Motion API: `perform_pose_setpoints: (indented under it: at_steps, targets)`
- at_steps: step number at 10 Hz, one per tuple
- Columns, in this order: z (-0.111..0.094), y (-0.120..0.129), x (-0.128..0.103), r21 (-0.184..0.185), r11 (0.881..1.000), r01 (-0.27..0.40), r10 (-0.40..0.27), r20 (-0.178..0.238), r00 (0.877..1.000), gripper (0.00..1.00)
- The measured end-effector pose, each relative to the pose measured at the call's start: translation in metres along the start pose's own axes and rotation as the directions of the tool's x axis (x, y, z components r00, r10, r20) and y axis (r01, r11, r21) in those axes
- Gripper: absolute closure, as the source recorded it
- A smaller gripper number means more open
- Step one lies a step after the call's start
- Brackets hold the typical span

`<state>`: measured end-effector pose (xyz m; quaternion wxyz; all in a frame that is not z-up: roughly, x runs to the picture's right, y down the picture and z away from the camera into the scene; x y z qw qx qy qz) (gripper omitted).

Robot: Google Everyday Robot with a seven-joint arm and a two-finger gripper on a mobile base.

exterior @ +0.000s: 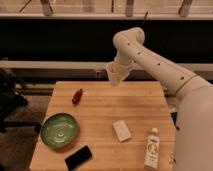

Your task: Pick up the ceramic cup

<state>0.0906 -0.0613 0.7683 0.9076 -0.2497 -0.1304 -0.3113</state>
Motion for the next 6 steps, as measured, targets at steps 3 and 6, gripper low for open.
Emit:
perform_pose_setpoints:
  at_steps: [3, 6]
  targets:
    - [-0.034, -0.006, -0.001, 0.019, 1.0, 0.003, -0.003, 0.002, 1.0, 1.0]
    - [-0.029, 0.001, 0.001, 0.015, 1.0, 0.003, -0.003, 0.006, 1.0, 1.0]
